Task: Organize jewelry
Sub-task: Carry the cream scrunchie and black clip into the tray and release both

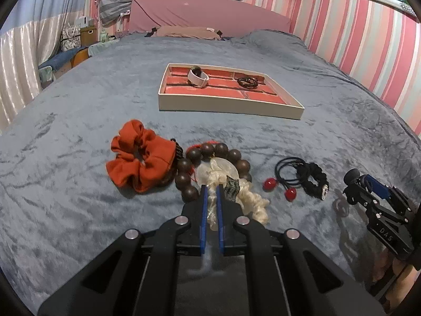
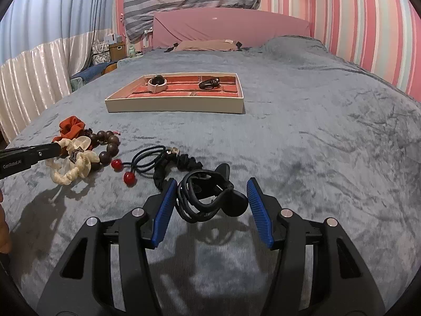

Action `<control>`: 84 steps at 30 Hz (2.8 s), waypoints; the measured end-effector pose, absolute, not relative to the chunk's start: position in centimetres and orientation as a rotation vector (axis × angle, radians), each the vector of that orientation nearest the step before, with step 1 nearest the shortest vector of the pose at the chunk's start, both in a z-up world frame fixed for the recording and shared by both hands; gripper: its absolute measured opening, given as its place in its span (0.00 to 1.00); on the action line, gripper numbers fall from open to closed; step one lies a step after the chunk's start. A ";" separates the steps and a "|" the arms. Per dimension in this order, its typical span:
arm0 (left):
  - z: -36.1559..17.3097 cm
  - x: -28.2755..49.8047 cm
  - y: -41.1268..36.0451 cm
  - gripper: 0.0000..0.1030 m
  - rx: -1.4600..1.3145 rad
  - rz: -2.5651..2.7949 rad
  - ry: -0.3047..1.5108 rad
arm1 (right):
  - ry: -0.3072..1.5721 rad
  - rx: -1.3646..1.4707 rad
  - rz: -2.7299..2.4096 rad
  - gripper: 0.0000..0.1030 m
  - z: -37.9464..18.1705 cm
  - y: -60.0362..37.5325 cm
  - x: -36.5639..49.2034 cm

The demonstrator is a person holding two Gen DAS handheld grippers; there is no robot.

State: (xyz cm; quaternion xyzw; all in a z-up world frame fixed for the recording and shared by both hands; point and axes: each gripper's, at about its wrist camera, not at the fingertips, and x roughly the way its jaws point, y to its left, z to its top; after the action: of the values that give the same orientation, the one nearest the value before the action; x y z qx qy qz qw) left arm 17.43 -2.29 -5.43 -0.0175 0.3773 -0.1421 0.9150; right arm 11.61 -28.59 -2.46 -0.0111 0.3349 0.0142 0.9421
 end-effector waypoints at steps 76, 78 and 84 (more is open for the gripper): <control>-10.1 51.4 -4.7 0.26 0.063 -0.076 0.881 | 0.830 -0.023 -0.088 0.77 -4.5 -29.6 48.4; -9.9 51.0 -4.8 0.34 0.066 -0.076 0.878 | 0.826 -0.027 -0.078 0.78 -4.3 -29.5 48.2; -7.5 49.3 -5.0 0.60 0.056 -0.084 0.841 | 0.780 -0.002 -0.060 0.87 -3.0 -29.5 45.9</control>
State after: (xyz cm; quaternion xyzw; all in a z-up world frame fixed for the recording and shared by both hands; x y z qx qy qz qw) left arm 49.27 -5.03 -7.47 0.0269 0.4081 -0.0410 0.9116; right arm 45.91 -29.54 -2.96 -0.0011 0.3803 -0.0295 0.9244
